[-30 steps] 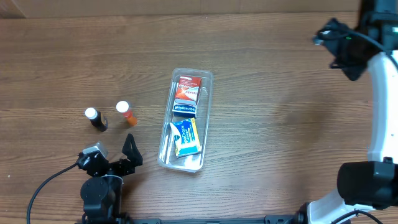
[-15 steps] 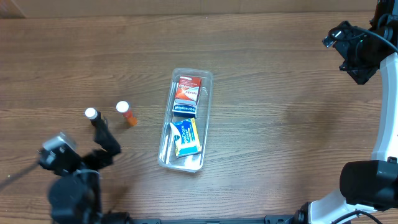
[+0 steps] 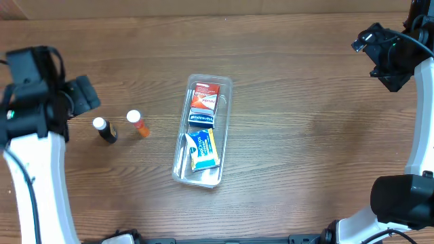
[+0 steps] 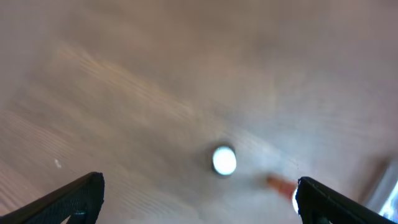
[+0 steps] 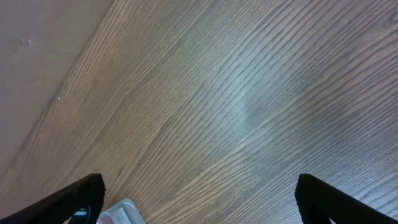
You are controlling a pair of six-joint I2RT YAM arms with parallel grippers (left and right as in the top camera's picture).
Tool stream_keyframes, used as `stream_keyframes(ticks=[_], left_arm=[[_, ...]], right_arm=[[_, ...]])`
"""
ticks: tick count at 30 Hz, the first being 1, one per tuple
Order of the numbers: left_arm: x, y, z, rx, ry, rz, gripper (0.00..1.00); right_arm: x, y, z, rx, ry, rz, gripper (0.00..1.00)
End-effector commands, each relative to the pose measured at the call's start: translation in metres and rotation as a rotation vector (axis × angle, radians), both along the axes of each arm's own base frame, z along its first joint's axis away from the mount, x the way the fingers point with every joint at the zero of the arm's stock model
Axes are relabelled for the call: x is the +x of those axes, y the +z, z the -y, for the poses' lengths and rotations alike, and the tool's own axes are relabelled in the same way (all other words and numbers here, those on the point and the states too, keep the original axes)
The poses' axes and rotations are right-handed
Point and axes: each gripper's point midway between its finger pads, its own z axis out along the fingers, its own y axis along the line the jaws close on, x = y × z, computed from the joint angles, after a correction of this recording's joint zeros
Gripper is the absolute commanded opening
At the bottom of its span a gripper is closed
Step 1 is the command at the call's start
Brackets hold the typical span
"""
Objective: Pack container
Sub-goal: 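Reach the left gripper to the dark bottle and grasp it, then carry the dark bottle over the container and lower it in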
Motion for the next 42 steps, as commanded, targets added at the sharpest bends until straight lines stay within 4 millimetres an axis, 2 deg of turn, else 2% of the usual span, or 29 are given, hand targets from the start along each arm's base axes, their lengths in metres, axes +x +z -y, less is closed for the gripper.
stream_keyframes(ticks=[1, 6, 7, 9, 11, 15, 18, 23, 27, 28, 30, 34, 35, 37, 41, 42], left_arm=[[0.003, -0.05, 0.002, -0.123, 0.065, -0.174, 1.0], [0.006, -0.128, 0.01, -0.214, -0.001, -0.458, 0.98], [0.008, -0.142, 0.015, -0.248, -0.029, -0.498, 0.95], [0.008, -0.162, 0.023, -0.298, -0.08, -0.558, 0.78], [0.009, -0.175, 0.024, -0.315, -0.107, -0.596, 0.75], [0.018, -0.183, 0.02, -0.287, -0.149, -0.586, 0.66], [0.018, -0.182, 0.006, -0.209, -0.13, -0.598, 0.56], [0.031, -0.182, -0.005, -0.17, -0.117, -0.545, 0.5], [0.028, -0.182, -0.002, -0.186, -0.12, -0.555, 0.29], [0.028, -0.181, 0.002, -0.206, -0.126, -0.549, 0.27], [0.027, -0.174, 0.007, -0.238, -0.13, -0.551, 0.22], [0.026, -0.134, 0.008, -0.245, -0.098, -0.535, 0.14], [0.029, -0.119, 0.011, -0.251, -0.104, -0.511, 0.14], [0.036, -0.075, 0.026, -0.293, -0.113, -0.427, 0.13], [0.036, 0.012, 0.065, -0.331, -0.124, -0.227, 0.18], [0.036, 0.028, 0.077, -0.331, -0.147, -0.18, 0.19]], right_arm=[[0.001, 0.01, -0.001, -0.005, 0.009, 0.031, 1.0], [0.001, 0.01, -0.001, -0.005, 0.009, 0.03, 1.0], [0.001, 0.01, -0.001, -0.005, 0.009, 0.031, 1.0], [0.001, 0.01, -0.001, -0.005, 0.009, 0.03, 1.0], [0.001, 0.01, -0.001, -0.005, 0.009, 0.03, 1.0], [0.001, 0.01, -0.001, -0.005, 0.009, 0.031, 1.0], [0.001, 0.01, -0.001, -0.005, 0.009, 0.03, 1.0], [0.001, 0.01, -0.001, -0.005, 0.009, 0.03, 1.0], [0.001, 0.01, -0.001, -0.005, 0.009, 0.031, 1.0], [0.001, 0.01, -0.001, -0.005, 0.009, 0.031, 1.0], [0.001, 0.01, -0.001, -0.005, 0.009, 0.031, 1.0], [0.001, 0.01, -0.001, -0.005, 0.009, 0.03, 1.0], [0.001, 0.01, -0.001, -0.005, 0.009, 0.03, 1.0], [0.001, 0.01, -0.001, -0.005, 0.009, 0.031, 1.0], [0.001, 0.01, -0.001, -0.005, 0.009, 0.031, 1.0], [0.001, 0.01, -0.001, -0.005, 0.009, 0.03, 1.0]])
